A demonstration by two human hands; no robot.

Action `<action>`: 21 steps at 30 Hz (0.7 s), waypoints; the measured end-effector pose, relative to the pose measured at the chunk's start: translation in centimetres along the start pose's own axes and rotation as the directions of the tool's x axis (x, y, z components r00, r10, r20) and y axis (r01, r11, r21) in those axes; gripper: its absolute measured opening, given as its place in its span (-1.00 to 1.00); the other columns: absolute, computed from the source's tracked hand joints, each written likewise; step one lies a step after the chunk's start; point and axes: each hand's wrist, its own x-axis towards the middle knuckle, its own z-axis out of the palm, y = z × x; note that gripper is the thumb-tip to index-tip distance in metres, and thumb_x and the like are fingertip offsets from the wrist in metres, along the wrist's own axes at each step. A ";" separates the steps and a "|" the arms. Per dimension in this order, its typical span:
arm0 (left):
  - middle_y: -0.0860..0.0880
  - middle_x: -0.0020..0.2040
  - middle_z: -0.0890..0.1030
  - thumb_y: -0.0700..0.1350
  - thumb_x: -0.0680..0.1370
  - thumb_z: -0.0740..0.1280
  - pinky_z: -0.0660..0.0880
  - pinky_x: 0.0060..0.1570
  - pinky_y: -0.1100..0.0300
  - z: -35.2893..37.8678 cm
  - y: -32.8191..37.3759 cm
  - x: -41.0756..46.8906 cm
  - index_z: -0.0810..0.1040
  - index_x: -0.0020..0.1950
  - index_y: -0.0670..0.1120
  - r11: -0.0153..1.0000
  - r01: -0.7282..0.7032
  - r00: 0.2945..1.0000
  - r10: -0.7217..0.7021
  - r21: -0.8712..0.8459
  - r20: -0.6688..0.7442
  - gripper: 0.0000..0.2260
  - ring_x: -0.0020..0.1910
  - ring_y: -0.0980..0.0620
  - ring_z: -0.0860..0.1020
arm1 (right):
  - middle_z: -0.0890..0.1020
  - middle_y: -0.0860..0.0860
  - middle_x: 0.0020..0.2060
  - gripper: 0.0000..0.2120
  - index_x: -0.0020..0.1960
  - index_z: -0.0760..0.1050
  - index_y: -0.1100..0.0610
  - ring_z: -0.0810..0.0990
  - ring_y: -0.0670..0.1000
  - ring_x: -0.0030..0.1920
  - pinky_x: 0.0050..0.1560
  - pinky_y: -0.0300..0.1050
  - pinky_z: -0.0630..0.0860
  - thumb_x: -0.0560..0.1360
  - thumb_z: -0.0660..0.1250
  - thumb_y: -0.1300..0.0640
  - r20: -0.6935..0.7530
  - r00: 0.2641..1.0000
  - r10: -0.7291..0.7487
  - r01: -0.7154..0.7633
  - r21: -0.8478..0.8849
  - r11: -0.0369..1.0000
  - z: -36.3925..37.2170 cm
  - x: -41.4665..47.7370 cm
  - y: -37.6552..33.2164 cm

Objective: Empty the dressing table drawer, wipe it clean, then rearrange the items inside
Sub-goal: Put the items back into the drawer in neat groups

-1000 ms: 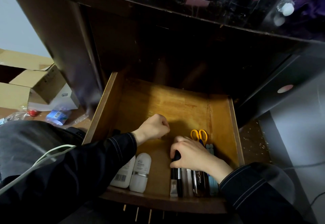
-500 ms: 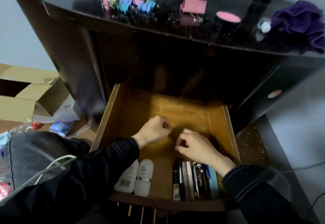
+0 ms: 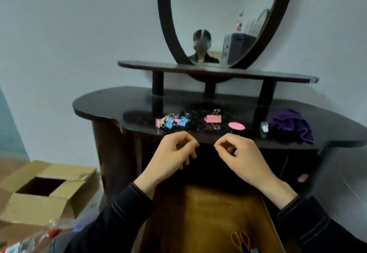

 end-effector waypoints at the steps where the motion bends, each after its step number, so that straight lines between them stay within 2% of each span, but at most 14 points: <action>1: -0.02 -0.30 0.63 -0.13 0.58 0.35 0.45 -0.40 0.22 -0.6 0.3 0.6 0.60 -0.14 -0.05 0.997 -0.059 0.990 0.064 0.040 -0.129 -0.90 -0.39 0.10 0.54 | 0.62 -0.26 -0.14 -0.97 -0.07 0.55 -0.15 0.60 -0.15 -0.18 -0.18 -0.19 0.54 0.51 0.33 -0.03 -0.009 1.000 0.009 -0.009 0.011 1.000 0.2 1.0 -0.2; 3: 0.07 -0.19 0.60 -0.15 0.53 0.41 0.43 -0.20 0.29 -1.9 0.3 2.0 0.58 -0.08 -0.02 0.955 -0.105 0.916 0.201 0.276 -0.348 -0.96 -0.20 0.10 0.55 | 0.60 -0.24 -0.15 -0.85 0.05 0.52 -0.18 0.58 -0.14 -0.24 -0.15 -0.11 0.58 0.50 0.36 0.01 0.008 0.998 0.056 -0.057 0.042 0.997 1.1 3.1 -0.4; 4: 0.07 -0.07 0.58 -0.12 0.51 0.44 0.41 -0.09 0.28 -2.6 0.1 2.9 0.57 0.01 -0.01 0.909 -0.062 0.887 0.240 0.412 -0.394 -0.88 -0.05 0.07 0.53 | 0.59 -0.21 -0.16 -0.76 0.15 0.49 -0.16 0.57 -0.13 -0.26 -0.11 -0.05 0.60 0.50 0.37 0.03 0.042 0.996 0.084 -0.086 0.047 0.995 1.7 4.2 -0.4; 5: 0.04 0.07 0.54 -0.07 0.48 0.46 0.40 0.02 0.25 -3.2 -0.3 3.9 0.55 0.14 -0.01 0.862 -0.006 0.888 0.238 0.507 -0.394 -0.74 0.08 0.03 0.48 | 0.58 -0.20 -0.12 -0.66 0.25 0.45 -0.14 0.56 -0.13 -0.26 -0.07 0.01 0.61 0.50 0.37 0.04 0.087 0.990 0.109 -0.113 0.035 0.993 2.3 5.4 -0.4; 8: -0.08 0.38 0.40 0.09 0.45 0.48 0.36 0.31 -0.01 -4.5 -2.0 7.1 0.35 0.47 -0.04 0.793 0.129 0.973 0.014 0.595 -0.230 -0.35 0.37 -0.13 0.33 | 0.49 -0.13 0.23 -0.39 0.47 0.27 -0.11 0.56 -0.09 -0.09 0.08 0.03 0.58 0.48 0.40 -0.01 0.228 0.957 0.181 -0.179 -0.032 0.983 4.3 8.9 -0.6; 10: -0.09 0.48 0.36 0.12 0.48 0.43 0.28 0.42 -0.08 -4.8 -3.0 8.9 0.25 0.56 -0.02 0.747 0.118 0.993 -0.106 0.654 -0.057 -0.29 0.46 -0.16 0.28 | 0.40 -0.04 0.39 -0.26 0.53 0.20 -0.12 0.58 0.01 0.11 0.16 0.04 0.54 0.42 0.42 0.00 0.270 0.939 0.213 -0.210 -0.041 0.977 5.5 10.7 -0.8; 12: -0.07 0.45 0.44 0.08 0.51 0.37 0.34 0.38 -0.06 -4.9 -3.7 10.1 0.29 0.55 0.02 0.726 0.081 0.988 -0.148 0.683 0.040 -0.38 0.44 -0.15 0.37 | 0.34 0.01 0.46 -0.20 0.56 0.15 -0.14 0.52 0.08 0.30 0.24 0.07 0.52 0.39 0.40 0.02 0.305 0.924 0.231 -0.220 -0.071 0.973 6.4 12.3 -1.1; 14: -0.01 0.32 0.54 0.05 0.53 0.30 0.42 0.27 -0.04 -5.2 -4.2 10.7 0.43 0.44 0.07 0.659 0.050 0.989 -0.136 0.750 0.054 -0.54 0.31 -0.13 0.47 | 0.34 0.03 0.48 -0.21 0.57 0.16 -0.15 0.49 0.11 0.35 0.27 0.07 0.50 0.40 0.37 0.03 0.349 0.908 0.234 -0.204 -0.119 0.972 7.1 13.6 -1.2; 18: 0.00 0.18 0.50 0.00 0.56 0.25 0.39 0.11 0.00 -5.6 -4.9 11.2 0.48 0.28 0.00 0.526 -0.009 0.991 -0.109 0.850 0.078 -0.70 0.20 -0.12 0.42 | 0.53 -0.04 0.27 -0.51 0.38 0.43 -0.15 0.58 0.04 0.18 0.16 0.05 0.56 0.46 0.35 -0.01 0.360 0.910 0.203 -0.155 -0.158 0.975 7.7 14.8 -1.2; 21: -0.03 0.15 0.47 -0.07 0.55 0.23 0.40 0.09 -0.01 -5.6 -4.9 11.5 0.46 0.19 -0.04 0.524 -0.046 0.991 -0.086 0.851 0.106 -0.78 0.15 -0.12 0.41 | 0.55 -0.09 0.14 -0.67 0.25 0.51 -0.12 0.58 -0.01 0.13 0.06 -0.02 0.55 0.49 0.37 -0.03 0.279 0.942 0.187 -0.146 -0.162 0.976 8.1 14.6 -0.8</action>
